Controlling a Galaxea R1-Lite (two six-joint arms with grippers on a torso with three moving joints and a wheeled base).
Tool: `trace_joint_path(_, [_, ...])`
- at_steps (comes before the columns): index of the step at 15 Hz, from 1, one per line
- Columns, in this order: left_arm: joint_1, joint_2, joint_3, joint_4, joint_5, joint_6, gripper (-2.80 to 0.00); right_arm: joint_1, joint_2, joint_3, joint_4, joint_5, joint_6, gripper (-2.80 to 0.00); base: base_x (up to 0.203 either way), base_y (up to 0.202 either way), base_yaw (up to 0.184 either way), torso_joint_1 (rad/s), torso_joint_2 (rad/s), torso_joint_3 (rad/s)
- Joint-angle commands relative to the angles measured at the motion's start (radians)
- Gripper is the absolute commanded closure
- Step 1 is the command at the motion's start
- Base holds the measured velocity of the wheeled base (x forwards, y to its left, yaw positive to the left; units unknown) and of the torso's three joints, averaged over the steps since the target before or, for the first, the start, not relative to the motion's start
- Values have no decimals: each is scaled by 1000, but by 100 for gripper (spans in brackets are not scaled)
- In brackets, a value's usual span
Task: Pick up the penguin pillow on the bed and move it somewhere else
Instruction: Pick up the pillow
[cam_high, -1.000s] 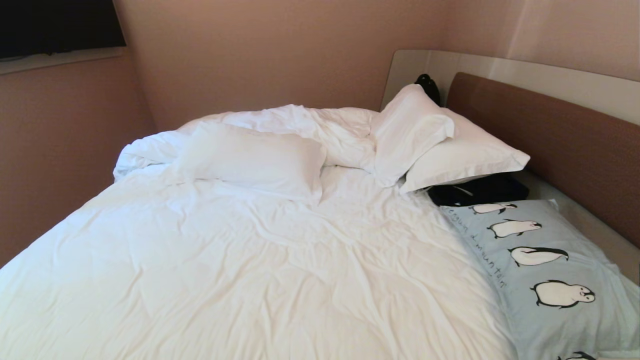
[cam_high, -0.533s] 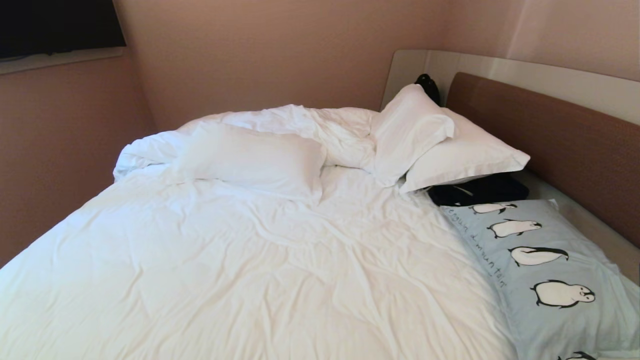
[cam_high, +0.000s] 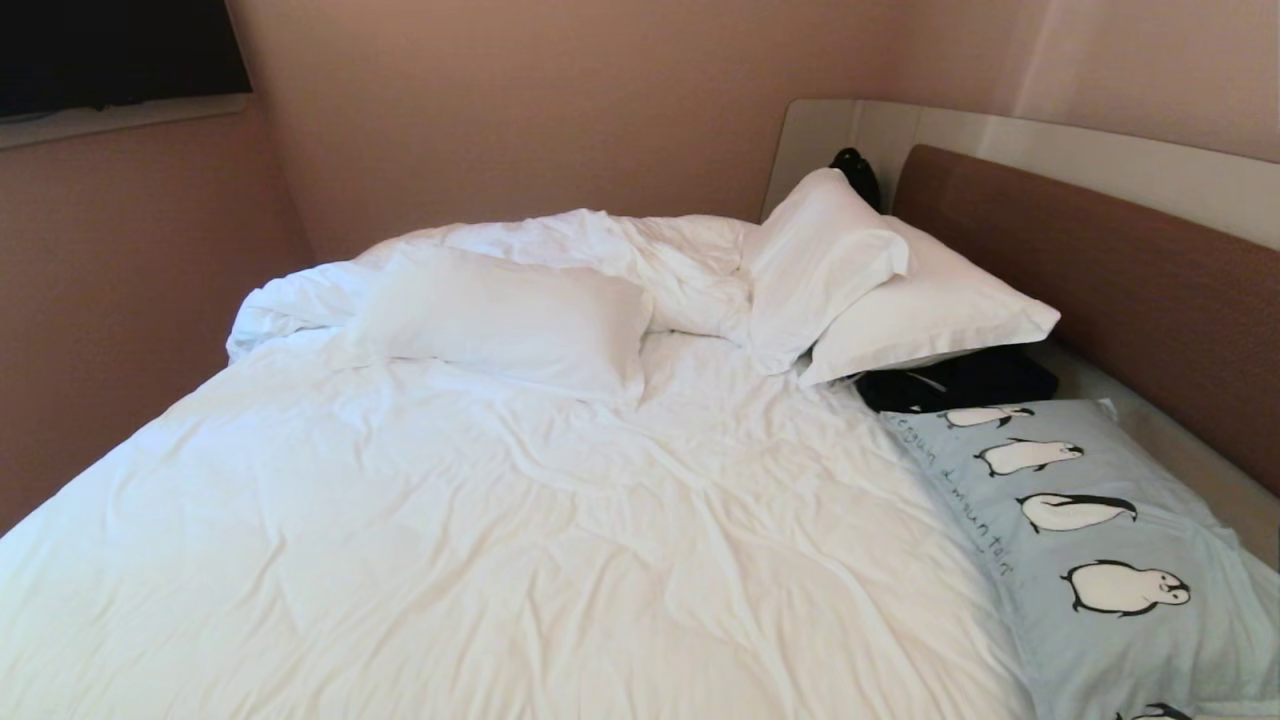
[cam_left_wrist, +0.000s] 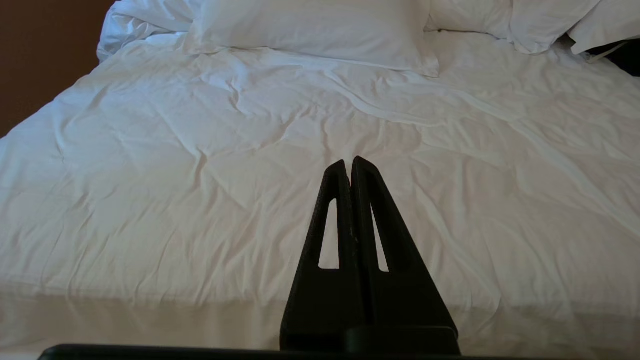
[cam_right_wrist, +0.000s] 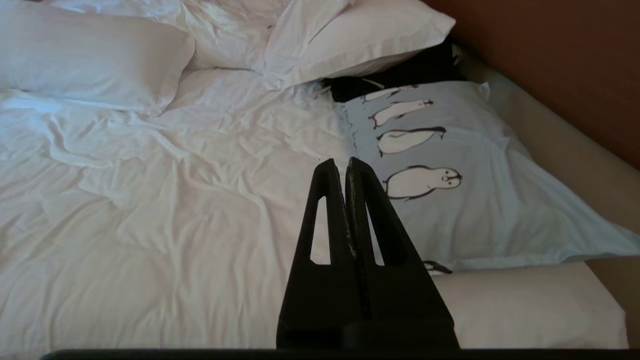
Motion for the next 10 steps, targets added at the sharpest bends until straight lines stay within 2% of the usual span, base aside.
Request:
trace_joint_path(1, [0, 0, 0, 0, 0, 0, 0, 0, -2, 37, -14, -1, 2, 0, 0, 0, 0, 0, 0, 0])
trace_joint_path(7, [0, 1, 0, 0, 0, 0, 0, 0, -2, 90, -25, 6, 0, 0, 0, 0, 0, 0, 0, 0])
trace_joint_path(10, [0, 1, 0, 0, 0, 0, 0, 0, -2, 124, -26, 41, -25, 0, 0, 0, 0, 0, 0, 0])
